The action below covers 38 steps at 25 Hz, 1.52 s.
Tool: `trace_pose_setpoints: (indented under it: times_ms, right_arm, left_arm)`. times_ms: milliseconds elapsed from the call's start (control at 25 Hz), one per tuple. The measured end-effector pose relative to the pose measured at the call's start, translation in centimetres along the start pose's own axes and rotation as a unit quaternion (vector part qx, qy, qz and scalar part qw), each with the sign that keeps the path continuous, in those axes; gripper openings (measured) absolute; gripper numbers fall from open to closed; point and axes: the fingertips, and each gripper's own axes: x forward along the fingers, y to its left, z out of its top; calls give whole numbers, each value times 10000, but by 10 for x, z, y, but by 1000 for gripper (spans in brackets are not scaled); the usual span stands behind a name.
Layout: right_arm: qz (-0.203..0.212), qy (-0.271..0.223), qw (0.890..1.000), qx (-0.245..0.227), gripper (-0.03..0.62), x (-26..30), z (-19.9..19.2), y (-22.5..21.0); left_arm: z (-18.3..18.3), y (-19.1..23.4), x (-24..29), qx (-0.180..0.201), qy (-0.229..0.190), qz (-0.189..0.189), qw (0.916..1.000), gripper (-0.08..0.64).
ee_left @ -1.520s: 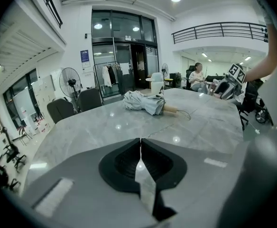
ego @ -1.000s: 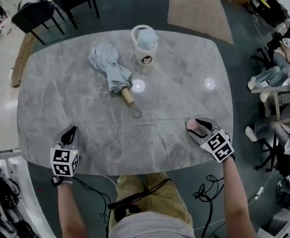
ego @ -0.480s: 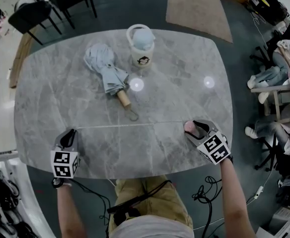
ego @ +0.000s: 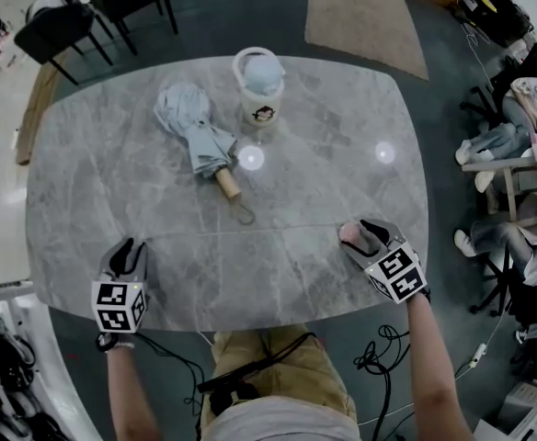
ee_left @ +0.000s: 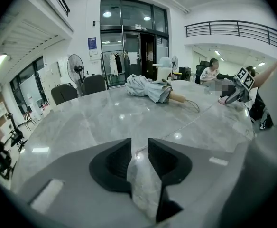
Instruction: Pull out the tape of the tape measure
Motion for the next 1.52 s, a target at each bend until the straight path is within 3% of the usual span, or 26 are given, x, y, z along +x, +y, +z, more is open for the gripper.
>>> trace_pose_setpoints:
  times_ms: [240,320,760,1080,1240,1520]
  right_arm:
    - [-100,-354,9985,394,246,-12,13,-3]
    - [-193,-485,9974,500,198,-19,20,-3]
    - [-728,-1550,9821,789,8,-66,77,12]
    - [-989,-2289,9642,907,2,-114,126,31]
    - [-1042,-2509,9588,834,2,-132,147,46]
    - [-996,-2822,9512,758,2,-152,169,74]
  left_arm:
    - [25,-7,-15,-138,-461,56,9988,99]
    - [38,-11,-24,-58,-660,83,9978,16]
    - [111,-63,-66,187,-1529,-286,9877,14]
    - [152,-102,-98,400,-1885,-598,9794,14]
    - [171,-123,-115,446,-2072,-875,9734,14]
    - [183,-159,-138,845,-2290,-1210,9622,14]
